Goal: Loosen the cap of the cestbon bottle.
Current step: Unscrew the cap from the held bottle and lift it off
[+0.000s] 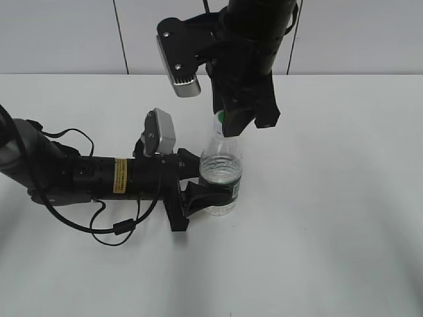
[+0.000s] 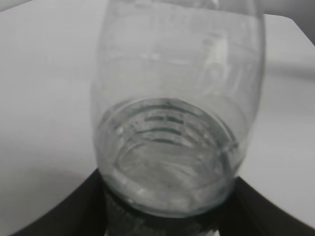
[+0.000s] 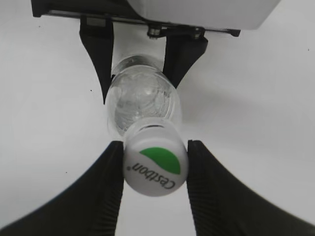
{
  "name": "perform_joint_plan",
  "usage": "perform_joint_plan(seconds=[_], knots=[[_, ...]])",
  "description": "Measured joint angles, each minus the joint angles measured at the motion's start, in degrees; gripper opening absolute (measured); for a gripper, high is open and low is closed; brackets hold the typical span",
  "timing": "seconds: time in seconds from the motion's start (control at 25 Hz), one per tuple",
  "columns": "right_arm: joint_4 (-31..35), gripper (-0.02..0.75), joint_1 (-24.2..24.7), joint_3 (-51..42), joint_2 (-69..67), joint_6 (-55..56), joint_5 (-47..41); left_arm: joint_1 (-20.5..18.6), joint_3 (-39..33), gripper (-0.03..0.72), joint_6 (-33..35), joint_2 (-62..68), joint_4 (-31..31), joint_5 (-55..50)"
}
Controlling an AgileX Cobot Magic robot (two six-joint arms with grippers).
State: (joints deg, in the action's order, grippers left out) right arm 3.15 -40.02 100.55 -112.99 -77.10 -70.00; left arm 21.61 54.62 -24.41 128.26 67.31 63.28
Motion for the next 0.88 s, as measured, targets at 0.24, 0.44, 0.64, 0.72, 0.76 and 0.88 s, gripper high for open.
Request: perform_joint_plan(seconds=[0.24,0.44,0.64,0.72,0.76,0.88], knots=[[-0.29,0.306,0.0,0.36,0.0,-0.57,-0.29,0.0,0.0,0.372,0.0,0.0,-0.27,0.22],[0.22,0.306,0.0,0.36,0.18,-2.04,-0.29,0.0,0.0,0.372,0.0,0.0,-0.22,0.53],[0.58,0.306,0.0,0.36,0.18,-14.05,-0.29,0.0,0.0,0.372,0.0,0.0,-0.21,0.52],[1.3,0.306,0.0,0.36,0.18,-17.94,-0.29,0.0,0.0,0.372,0.0,0.0,-0.21,0.52],[1.57,0.306,0.0,0.36,0.18,-19.74,-0.29,0.0,0.0,0.372,0.0,0.0,-0.15,0.58],[3.19,0.302,0.0,0.55,0.25,-24.42,-0.29,0.0,0.0,0.372,-0.06,0.02,0.21,0.37]])
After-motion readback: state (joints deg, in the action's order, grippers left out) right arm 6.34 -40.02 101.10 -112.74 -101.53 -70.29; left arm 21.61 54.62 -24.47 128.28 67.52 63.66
